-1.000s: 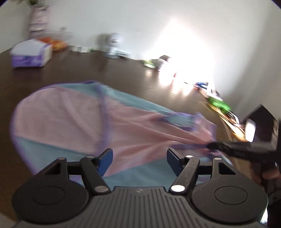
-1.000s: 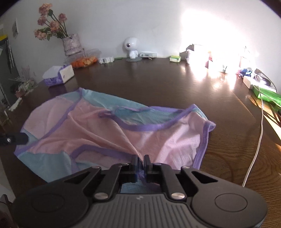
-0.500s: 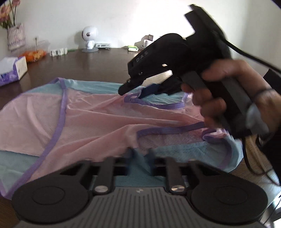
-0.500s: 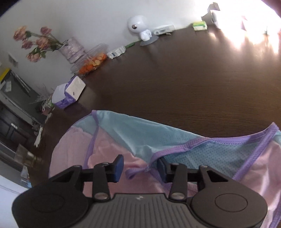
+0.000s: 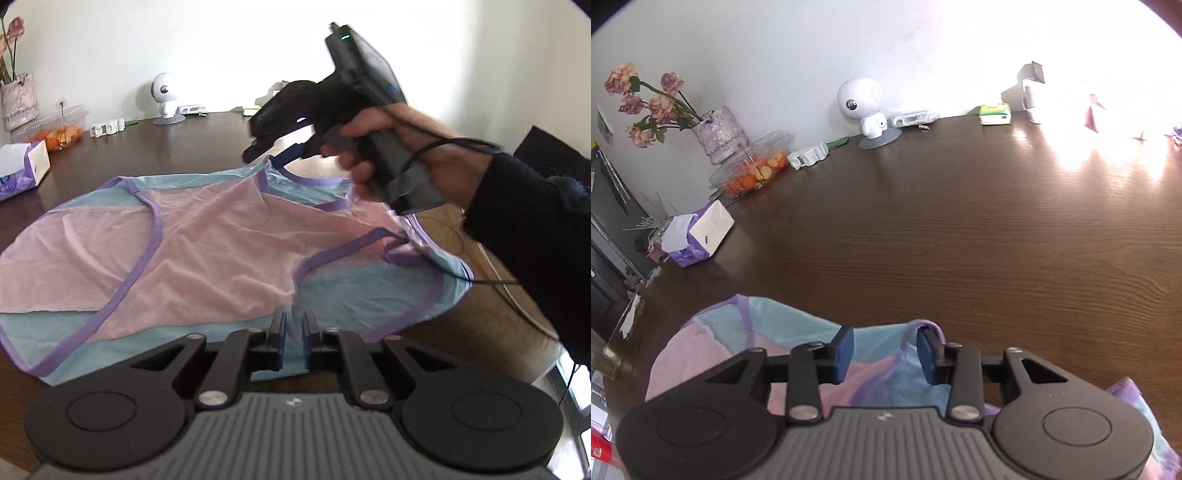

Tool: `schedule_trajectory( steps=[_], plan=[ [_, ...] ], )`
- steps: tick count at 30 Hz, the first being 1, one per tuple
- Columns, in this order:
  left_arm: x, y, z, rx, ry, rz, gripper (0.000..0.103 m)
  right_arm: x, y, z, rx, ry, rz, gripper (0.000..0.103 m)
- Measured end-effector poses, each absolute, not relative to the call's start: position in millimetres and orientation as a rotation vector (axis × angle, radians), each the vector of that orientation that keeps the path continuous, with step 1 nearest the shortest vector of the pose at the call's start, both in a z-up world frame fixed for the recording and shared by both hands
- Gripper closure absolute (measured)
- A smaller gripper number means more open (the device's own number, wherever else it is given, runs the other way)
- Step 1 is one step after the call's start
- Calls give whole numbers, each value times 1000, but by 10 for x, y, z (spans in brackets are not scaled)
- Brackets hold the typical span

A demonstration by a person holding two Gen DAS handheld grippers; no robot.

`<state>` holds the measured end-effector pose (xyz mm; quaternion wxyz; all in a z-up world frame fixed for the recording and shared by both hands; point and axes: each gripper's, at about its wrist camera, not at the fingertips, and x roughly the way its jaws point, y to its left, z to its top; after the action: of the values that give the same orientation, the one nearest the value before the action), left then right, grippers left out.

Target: Fold clothes

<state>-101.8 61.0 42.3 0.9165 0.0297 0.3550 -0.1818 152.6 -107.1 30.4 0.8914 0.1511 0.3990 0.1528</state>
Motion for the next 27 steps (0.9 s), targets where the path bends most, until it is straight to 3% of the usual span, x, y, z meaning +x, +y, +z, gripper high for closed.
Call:
schedule_trajectory(
  steps=[1, 2, 5, 10, 18, 21, 23, 26, 27],
  plan=[
    [-1031, 623, 424, 47, 715, -368, 40, 1453, -1096, 335, 308, 825, 339, 60],
    [-1027, 621, 413, 36, 703, -368, 38, 1381, -1115, 362, 298, 822, 364, 58],
    [-951, 547, 367, 47, 729, -381, 45, 1245, -1125, 360, 268, 862, 374, 57],
    [-911, 507, 262, 96, 754, -357, 77, 881, -1179, 340, 204, 895, 360, 64],
    [-908, 649, 265, 64, 777, -374, 77, -103, -1382, 288, 74, 838, 258, 66],
    [-867, 700, 354, 2, 777, -412, 75, -176, -1389, 261, 73, 838, 214, 90],
    [-860, 729, 425, -25, 753, -421, 72, -211, -1415, 271, 81, 828, 205, 91],
    [-817, 717, 451, -22, 722, -403, 63, -178, -1502, 341, 135, 791, 209, 79],
    [-786, 689, 430, -17, 726, -397, 63, -105, -1528, 362, 158, 778, 215, 61]
  ],
)
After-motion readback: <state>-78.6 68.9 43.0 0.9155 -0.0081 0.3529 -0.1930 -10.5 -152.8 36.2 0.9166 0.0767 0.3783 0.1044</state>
